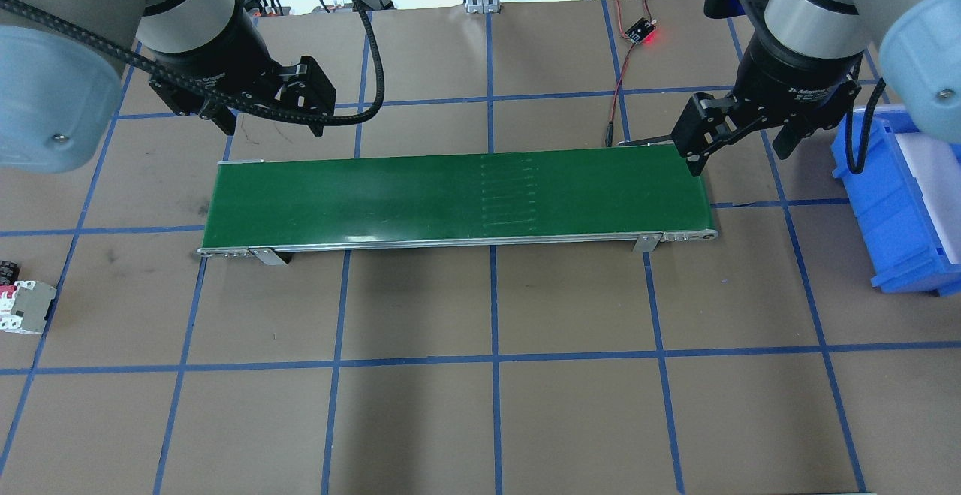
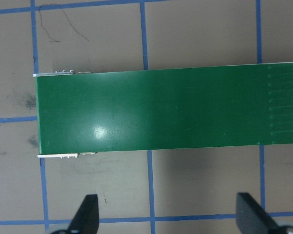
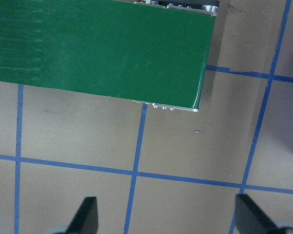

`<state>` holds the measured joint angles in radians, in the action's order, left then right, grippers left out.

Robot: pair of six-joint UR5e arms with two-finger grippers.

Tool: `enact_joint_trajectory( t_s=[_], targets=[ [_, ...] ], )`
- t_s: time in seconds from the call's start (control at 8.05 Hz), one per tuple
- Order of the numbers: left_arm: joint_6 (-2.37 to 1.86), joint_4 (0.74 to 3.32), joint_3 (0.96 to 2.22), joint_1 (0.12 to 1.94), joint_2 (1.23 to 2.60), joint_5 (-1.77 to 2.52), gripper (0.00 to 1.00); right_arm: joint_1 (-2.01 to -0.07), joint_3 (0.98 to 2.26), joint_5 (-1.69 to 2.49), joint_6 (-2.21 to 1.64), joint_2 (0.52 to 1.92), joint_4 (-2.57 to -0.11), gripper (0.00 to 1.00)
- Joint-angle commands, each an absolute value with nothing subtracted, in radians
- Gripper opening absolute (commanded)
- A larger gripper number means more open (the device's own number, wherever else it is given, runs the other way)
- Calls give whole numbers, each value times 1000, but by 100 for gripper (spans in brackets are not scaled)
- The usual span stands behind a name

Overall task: Move capacitor from left to right
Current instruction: 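Move the left gripper toward the brown capacitor on the table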

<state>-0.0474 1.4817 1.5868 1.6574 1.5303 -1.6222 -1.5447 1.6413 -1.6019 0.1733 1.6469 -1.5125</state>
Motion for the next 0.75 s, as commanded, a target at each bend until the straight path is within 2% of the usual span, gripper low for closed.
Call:
enact_joint_trajectory(
  t_s=[0.0,0.25,0.37,0.62],
  targets=[
    [-41,1482,1585,1646,1526,-1591,100,-1545,1641,-1601,173,1646,-1513,100],
    [76,1492,1588,1631,1513,-1600,100,-1545,1641,-1601,173,1647,-1513,100],
    [106,1483,1589,1565,1516,-1611,100,-1545,1641,-1601,173,1647,-1513,100],
    [301,1477,1586,1295,1523,-1580,100,-1545,1641,-1601,173,1646,-1513,100]
  ],
)
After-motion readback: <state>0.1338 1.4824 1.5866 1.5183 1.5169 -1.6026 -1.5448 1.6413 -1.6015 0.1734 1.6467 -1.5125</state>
